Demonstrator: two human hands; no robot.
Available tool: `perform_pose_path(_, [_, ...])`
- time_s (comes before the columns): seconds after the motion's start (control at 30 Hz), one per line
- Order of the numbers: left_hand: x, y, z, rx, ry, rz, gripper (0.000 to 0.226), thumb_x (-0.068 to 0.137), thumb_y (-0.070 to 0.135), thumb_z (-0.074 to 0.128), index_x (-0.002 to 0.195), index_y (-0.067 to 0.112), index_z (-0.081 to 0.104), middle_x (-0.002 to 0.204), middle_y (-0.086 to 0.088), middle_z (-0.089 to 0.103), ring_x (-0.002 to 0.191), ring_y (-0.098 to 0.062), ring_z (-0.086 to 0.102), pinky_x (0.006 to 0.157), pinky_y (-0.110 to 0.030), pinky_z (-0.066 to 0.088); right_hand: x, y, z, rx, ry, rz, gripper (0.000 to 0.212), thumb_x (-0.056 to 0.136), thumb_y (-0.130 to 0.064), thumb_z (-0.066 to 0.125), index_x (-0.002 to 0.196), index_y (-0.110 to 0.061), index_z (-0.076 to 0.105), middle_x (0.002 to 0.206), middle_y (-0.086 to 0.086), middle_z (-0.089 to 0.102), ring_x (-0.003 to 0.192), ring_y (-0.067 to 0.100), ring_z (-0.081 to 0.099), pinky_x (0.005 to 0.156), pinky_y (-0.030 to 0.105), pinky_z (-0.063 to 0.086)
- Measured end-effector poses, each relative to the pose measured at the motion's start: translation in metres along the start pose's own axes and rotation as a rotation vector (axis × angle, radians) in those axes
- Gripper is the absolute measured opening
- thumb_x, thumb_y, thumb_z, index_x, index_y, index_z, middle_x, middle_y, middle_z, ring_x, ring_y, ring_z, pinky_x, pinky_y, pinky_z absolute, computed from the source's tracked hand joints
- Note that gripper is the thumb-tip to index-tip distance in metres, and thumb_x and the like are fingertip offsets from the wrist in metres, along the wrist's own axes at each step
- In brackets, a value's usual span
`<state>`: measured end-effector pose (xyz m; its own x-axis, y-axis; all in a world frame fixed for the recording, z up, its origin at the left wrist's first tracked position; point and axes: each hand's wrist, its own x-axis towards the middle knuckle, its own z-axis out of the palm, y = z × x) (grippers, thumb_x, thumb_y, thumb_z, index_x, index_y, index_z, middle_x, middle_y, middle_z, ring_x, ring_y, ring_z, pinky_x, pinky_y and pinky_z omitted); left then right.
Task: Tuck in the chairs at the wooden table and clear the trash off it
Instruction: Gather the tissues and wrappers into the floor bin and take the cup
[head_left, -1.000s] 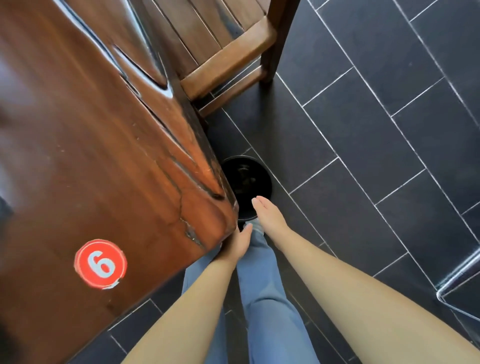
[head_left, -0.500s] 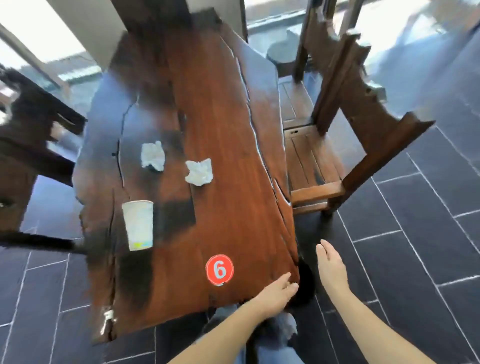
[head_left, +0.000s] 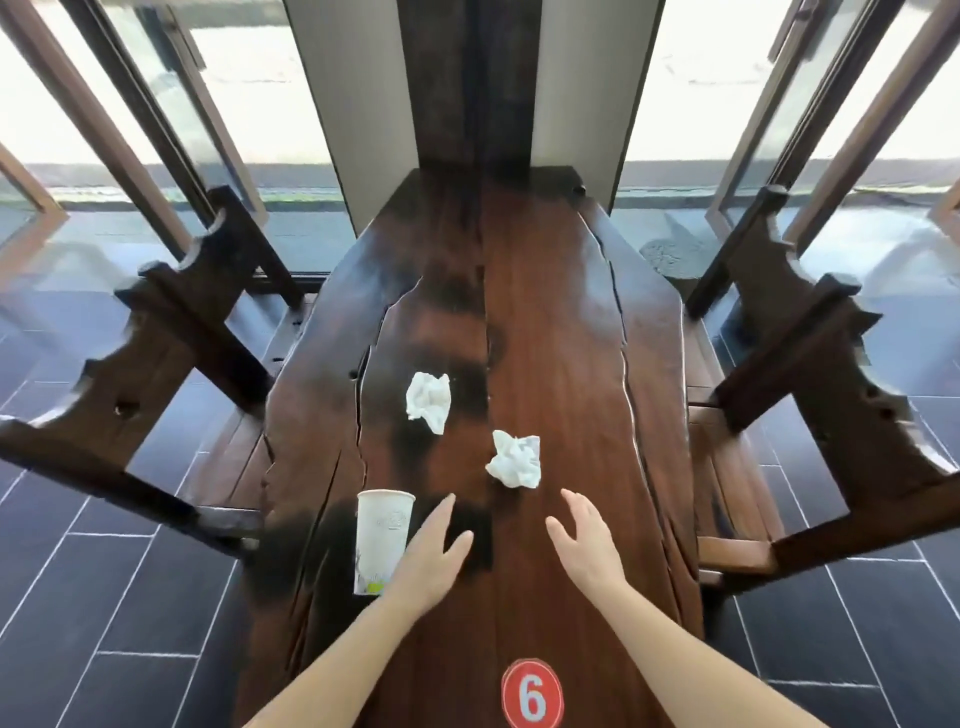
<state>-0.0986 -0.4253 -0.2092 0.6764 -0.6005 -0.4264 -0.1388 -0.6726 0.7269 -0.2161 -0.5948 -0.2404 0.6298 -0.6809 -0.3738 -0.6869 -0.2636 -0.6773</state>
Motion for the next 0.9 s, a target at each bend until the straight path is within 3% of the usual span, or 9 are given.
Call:
perform_pose_path(0.13, [0.057,-0.013,-0.044,0.003,-0.004,0.003,0.059,0.094,0.026,0.048,0.145,0.02,0.02,0.154,0.001,0.023,0.14,-0.014,0.023,0.116,-0.032,0.02,0.029,-0.028,0.017,-0.073,-0.037,-0.014,0.051,0.094,-0.039,0.05,0.142,-0.028,0.035,0.155,-0.001,0.027,0.14,0.019,0.031,0.109,0.038,0.034])
perform_pose_path(0.23, [0.107,-0.021,-0.069,0.157,-0.024,0.029,0.06,0.094,0.026,0.046,0.147,0.017,0.018,0.155,0.0,0.02,0.142,-0.016,0.019,0.115,-0.033,0.017,0.051,-0.041,0.027,-0.11,-0.041,-0.012,0.048,0.094,-0.032,0.053,0.14,-0.029,0.038,0.154,-0.001,0.027,0.136,0.02,0.037,0.103,0.034,0.039])
perform_pose_path(0.33, [0.154,-0.023,-0.085,0.331,-0.08,0.065,0.062,0.093,0.029,0.047,0.145,0.016,0.018,0.155,-0.004,0.02,0.141,-0.023,0.022,0.113,-0.042,0.025,0.073,-0.048,0.034,-0.178,-0.095,-0.026,0.051,0.094,-0.028,0.053,0.142,-0.026,0.034,0.152,-0.002,0.028,0.131,0.019,0.04,0.097,0.03,0.041])
perform_pose_path(0.47, [0.2,-0.021,-0.091,0.441,-0.126,0.099,0.057,0.09,0.028,0.052,0.139,0.014,0.027,0.146,-0.009,0.036,0.129,-0.03,0.038,0.102,-0.048,0.038,0.107,-0.053,0.045,-0.257,-0.233,0.011,0.063,0.095,-0.03,0.051,0.148,-0.024,0.017,0.156,0.003,0.017,0.133,0.028,0.037,0.104,0.039,0.037])
perform_pose_path(0.63, [0.254,-0.036,-0.086,0.519,-0.14,0.125,0.064,0.088,0.031,0.053,0.143,0.02,0.022,0.148,-0.009,0.029,0.126,-0.036,0.037,0.097,-0.054,0.039,0.143,-0.052,0.064,-0.33,-0.231,0.066,0.071,0.093,-0.031,0.053,0.149,-0.029,0.01,0.156,0.006,0.018,0.127,0.035,0.04,0.099,0.046,0.043])
perform_pose_path(0.77, [0.251,-0.059,-0.063,0.741,-0.273,0.115,0.054,0.089,0.034,0.051,0.139,0.025,0.031,0.153,-0.008,0.017,0.139,-0.029,0.015,0.108,-0.052,0.026,0.144,-0.049,0.076,-0.465,-0.215,0.016,0.058,0.092,-0.026,0.055,0.142,-0.032,0.027,0.147,0.004,0.03,0.128,0.029,0.033,0.091,0.044,0.046])
perform_pose_path(0.9, [0.219,-0.06,-0.04,0.804,-0.131,0.225,0.031,0.09,0.028,0.052,0.118,0.018,0.052,0.13,-0.008,0.042,0.116,-0.026,0.039,0.089,-0.037,0.045,0.131,-0.041,0.088,-0.556,-0.186,-0.03,0.044,0.086,-0.025,0.064,0.125,-0.03,0.045,0.135,0.001,0.038,0.117,0.022,0.036,0.076,0.034,0.051])
